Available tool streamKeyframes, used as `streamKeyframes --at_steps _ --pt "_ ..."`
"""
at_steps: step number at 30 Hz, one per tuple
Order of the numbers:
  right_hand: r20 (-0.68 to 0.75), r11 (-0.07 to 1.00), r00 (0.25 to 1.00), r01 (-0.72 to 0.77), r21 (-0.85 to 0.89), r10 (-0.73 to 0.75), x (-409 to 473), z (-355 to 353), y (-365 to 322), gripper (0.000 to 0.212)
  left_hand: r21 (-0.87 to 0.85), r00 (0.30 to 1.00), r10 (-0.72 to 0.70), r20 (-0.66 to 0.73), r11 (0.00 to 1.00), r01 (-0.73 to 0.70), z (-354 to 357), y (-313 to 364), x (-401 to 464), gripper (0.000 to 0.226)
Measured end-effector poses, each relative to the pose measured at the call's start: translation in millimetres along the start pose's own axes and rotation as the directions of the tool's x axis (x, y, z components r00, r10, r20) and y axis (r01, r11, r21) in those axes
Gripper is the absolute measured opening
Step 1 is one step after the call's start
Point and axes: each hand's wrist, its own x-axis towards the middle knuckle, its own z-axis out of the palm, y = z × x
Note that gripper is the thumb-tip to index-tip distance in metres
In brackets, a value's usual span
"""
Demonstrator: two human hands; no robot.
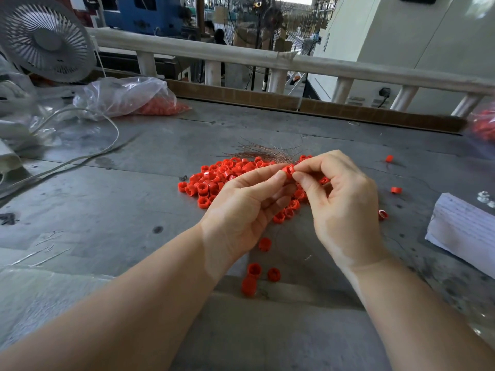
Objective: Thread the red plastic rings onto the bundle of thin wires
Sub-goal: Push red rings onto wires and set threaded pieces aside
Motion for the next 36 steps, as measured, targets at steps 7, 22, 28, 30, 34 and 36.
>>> streamKeyframes --at_steps 7,22,28,30,34,36 --pt "-0.004 0.998 0.998 0.059 -0.029 -0.059 -1.1 0.4 0.3 0.005 0.002 1.000 0.002 0.009 1.000 -0.002 -0.9 -0.2 0.2 0.019" --pt "0.022 0.997 0.997 0.076 -0.021 -0.075 -1.5 -0.5 0.7 0.006 -0.036 1.000 -0.017 -0.008 0.999 0.017 -1.5 -0.1 -1.3 0.015" --pt "0.034 0.999 0.998 0.043 0.016 -0.043 -1.4 -0.9 1.3 0.006 -0.042 0.999 -0.032 0.004 0.999 0.032 -0.9 -0.4 -1.7 0.014" --pt "0.027 0.999 0.999 0.042 0.013 -0.042 -1.7 -1.0 1.4 0.006 -0.048 0.999 -0.036 0.010 0.998 0.037 -0.7 -0.6 -1.8 0.014" --pt "0.007 0.999 0.999 0.042 -0.002 -0.042 -2.1 -1.3 1.1 0.008 -0.042 0.999 -0.046 0.020 0.998 0.047 -0.5 -1.3 -1.7 0.016" --pt "0.003 0.999 0.999 0.048 -0.017 -0.048 -2.1 -1.5 1.0 0.008 -0.045 0.998 -0.052 0.020 0.998 0.053 -0.9 -1.4 -1.4 0.016"
